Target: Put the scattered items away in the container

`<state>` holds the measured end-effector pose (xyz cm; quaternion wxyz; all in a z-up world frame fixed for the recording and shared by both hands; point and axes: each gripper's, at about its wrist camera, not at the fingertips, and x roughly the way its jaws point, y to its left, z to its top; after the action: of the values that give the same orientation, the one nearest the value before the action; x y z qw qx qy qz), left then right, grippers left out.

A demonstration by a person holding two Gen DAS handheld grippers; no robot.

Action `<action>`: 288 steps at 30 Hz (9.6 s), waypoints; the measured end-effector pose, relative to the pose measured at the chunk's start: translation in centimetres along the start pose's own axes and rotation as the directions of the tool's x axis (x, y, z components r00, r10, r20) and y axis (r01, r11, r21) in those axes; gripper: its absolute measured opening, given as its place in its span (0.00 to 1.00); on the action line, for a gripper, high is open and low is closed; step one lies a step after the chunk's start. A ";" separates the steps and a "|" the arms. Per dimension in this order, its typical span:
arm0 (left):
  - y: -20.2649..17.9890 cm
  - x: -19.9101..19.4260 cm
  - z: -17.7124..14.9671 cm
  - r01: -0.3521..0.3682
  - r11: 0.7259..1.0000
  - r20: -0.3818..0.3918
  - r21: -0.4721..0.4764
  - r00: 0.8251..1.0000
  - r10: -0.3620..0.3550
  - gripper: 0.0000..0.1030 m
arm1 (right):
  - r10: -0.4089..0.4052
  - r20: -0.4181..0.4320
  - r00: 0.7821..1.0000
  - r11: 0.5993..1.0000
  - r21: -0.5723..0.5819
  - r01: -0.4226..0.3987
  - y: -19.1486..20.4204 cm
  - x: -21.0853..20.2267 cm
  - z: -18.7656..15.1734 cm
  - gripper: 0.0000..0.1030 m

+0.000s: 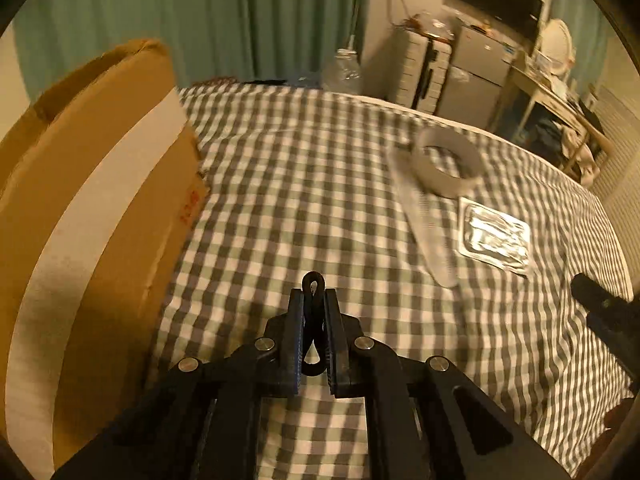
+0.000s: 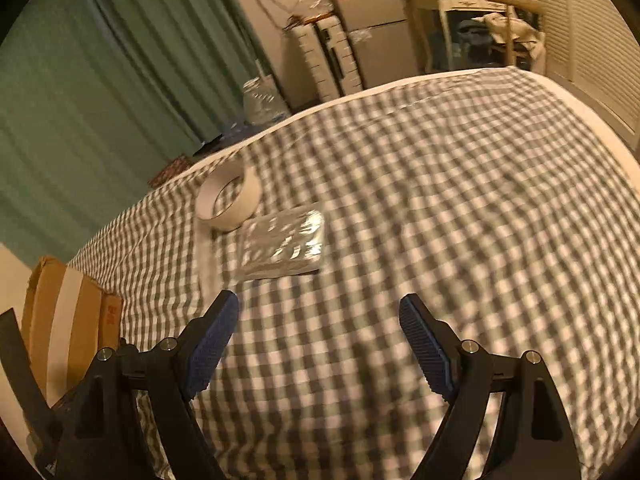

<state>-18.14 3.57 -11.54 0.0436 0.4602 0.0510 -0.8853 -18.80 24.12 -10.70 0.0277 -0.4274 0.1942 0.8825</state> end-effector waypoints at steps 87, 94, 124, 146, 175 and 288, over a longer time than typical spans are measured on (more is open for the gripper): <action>3.9 -20.6 3.9 0.302 0.952 0.115 0.047 0.945 -0.305 0.09 | 0.180 0.123 0.976 0.928 -0.350 -0.127 9.4 -18.4 -5.0 0.04; 7.2 -23.0 3.3 0.277 0.958 0.140 0.078 0.948 -0.286 0.09 | 0.211 0.115 0.971 0.906 -0.397 -0.150 13.3 -20.6 -6.2 0.03; 24.0 -13.8 0.2 0.059 0.998 0.023 -0.008 0.998 -0.059 0.88 | 0.152 -0.083 0.985 0.928 -0.332 -0.171 18.6 -10.5 -9.3 0.33; 1.9 -14.7 0.1 0.120 0.979 0.083 0.167 0.987 -0.135 0.92 | -0.050 -0.101 0.994 0.991 -0.129 0.036 2.0 -8.2 -3.1 0.78; -10.0 8.9 6.0 0.076 0.988 -0.143 0.137 0.988 -0.056 0.33 | -0.221 -0.141 0.965 0.975 -0.039 0.218 -2.9 4.1 -1.6 0.67; 27.4 -14.6 2.7 0.148 0.989 0.189 0.022 0.971 -0.150 0.76 | 0.373 -0.109 0.922 0.884 -0.260 -0.388 33.4 -8.6 -8.4 0.84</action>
<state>-8.56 -23.48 0.55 -0.0200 0.3686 0.0775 -0.9261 -14.29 -8.79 1.90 -0.2113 -0.4053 0.1495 0.8768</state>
